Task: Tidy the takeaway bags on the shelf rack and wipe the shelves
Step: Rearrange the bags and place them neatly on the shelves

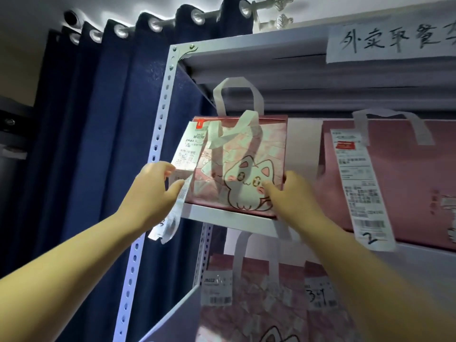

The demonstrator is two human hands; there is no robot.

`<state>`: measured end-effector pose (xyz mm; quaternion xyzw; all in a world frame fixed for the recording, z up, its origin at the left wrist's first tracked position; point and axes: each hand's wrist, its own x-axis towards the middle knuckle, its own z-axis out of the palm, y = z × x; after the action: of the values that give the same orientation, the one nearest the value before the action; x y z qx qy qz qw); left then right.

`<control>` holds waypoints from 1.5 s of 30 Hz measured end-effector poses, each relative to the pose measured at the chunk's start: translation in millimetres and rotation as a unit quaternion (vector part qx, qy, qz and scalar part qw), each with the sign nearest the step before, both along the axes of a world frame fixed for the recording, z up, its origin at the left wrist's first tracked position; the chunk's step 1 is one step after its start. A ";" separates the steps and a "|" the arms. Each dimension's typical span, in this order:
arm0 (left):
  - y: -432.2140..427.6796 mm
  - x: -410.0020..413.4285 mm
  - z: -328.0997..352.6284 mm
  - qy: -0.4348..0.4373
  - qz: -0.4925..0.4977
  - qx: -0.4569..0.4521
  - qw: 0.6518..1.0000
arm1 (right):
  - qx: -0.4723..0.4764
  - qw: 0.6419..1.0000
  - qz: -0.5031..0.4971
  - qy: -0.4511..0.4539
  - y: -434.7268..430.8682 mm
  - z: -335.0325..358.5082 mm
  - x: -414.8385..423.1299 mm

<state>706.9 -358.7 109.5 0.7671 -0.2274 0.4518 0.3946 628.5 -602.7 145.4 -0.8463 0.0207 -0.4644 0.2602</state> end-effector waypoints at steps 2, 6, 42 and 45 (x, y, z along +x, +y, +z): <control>4.2 14.7 -1.1 0.013 -0.014 -0.006 1.000 | 0.002 0.999 -0.034 0.003 -0.4 0.1 7.5; 7.6 33.9 -5.3 0.033 -0.028 -0.015 0.999 | 0.045 0.997 -0.055 0.005 -4.1 0.2 11.6; -86.2 -275.4 13.0 -0.148 -0.127 -0.229 0.954 | 0.099 0.927 0.229 -0.281 -95.5 -18.5 -237.6; -90.9 -299.1 13.9 -0.140 -0.116 -0.223 0.958 | 0.094 0.922 0.247 -0.284 -100.3 -17.8 -253.3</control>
<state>407.8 -449.7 123.4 0.5567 -0.2616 0.5453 0.5695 375.2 -703.0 127.6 -0.6289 -0.2207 -0.6018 0.4400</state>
